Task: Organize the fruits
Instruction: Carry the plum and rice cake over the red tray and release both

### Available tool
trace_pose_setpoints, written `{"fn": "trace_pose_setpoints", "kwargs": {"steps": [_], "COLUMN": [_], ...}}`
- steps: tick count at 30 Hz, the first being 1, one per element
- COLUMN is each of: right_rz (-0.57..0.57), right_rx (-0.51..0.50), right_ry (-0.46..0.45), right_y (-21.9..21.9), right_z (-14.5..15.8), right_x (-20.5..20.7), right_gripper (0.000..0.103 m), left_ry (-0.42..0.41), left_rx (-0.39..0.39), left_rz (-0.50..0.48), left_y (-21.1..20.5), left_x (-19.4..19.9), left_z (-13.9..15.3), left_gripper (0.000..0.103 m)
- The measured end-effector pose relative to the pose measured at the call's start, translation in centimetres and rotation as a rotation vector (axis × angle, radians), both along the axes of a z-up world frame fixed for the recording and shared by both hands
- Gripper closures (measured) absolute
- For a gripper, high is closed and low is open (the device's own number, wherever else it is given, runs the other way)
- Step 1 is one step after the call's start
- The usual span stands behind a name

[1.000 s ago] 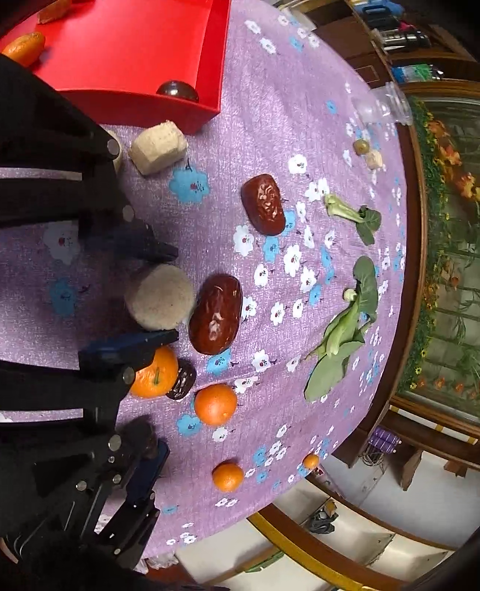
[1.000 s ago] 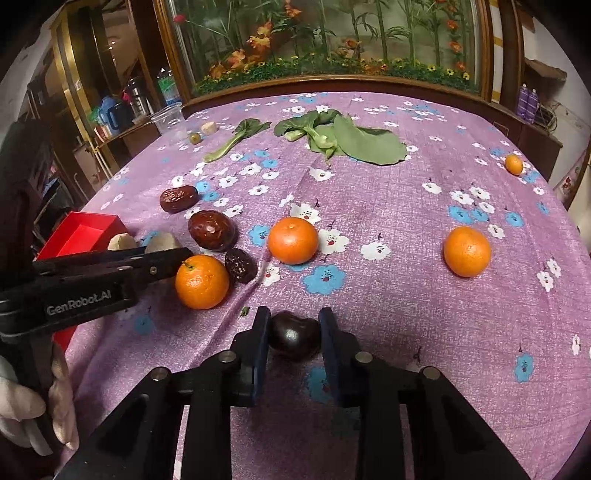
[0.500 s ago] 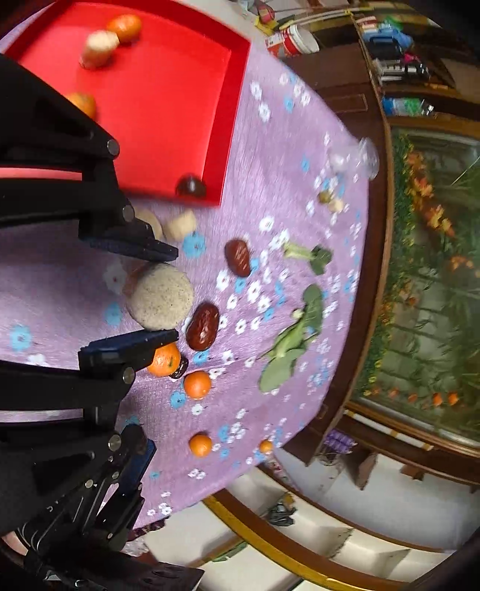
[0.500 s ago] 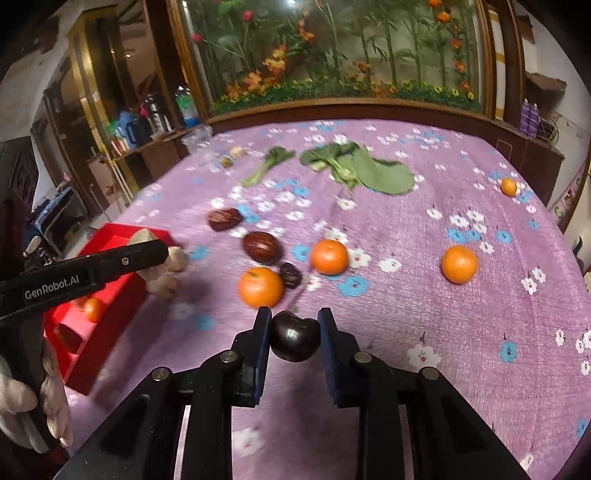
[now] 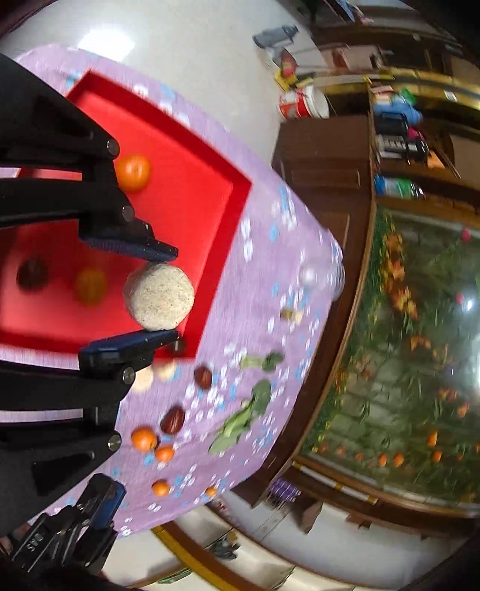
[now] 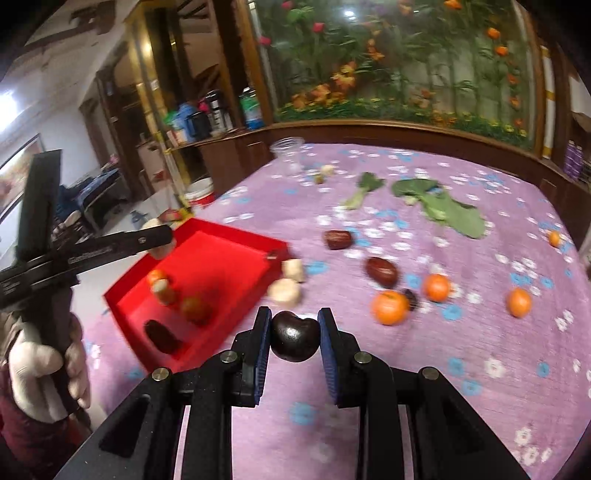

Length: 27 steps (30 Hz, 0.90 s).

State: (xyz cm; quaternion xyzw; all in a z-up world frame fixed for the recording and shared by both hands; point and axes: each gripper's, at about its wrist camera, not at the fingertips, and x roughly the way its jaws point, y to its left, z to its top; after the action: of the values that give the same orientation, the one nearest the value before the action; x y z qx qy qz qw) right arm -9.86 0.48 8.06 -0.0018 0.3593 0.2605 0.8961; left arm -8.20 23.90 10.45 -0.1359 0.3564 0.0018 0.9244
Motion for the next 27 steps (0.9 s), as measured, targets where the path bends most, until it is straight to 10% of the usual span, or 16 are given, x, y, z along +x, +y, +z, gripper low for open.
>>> {"fn": "trace_pose_setpoints", "kwargs": {"steps": [18, 27], "right_rz": [0.14, 0.139], "right_rx": [-0.028, -0.001], "right_ry": [0.163, 0.194], "right_y": [11.5, 12.1], "right_z": [-4.6, -5.7], "right_x": [6.1, 7.5], "right_gripper": [0.075, 0.073], "left_ry": [0.097, 0.081], "left_rx": [-0.035, -0.114], "left_rz": [0.094, 0.1], "left_y": [7.8, 7.7], "left_x": [3.5, 2.9], "left_z": [-4.6, -4.4], "left_gripper": [0.067, 0.037]}}
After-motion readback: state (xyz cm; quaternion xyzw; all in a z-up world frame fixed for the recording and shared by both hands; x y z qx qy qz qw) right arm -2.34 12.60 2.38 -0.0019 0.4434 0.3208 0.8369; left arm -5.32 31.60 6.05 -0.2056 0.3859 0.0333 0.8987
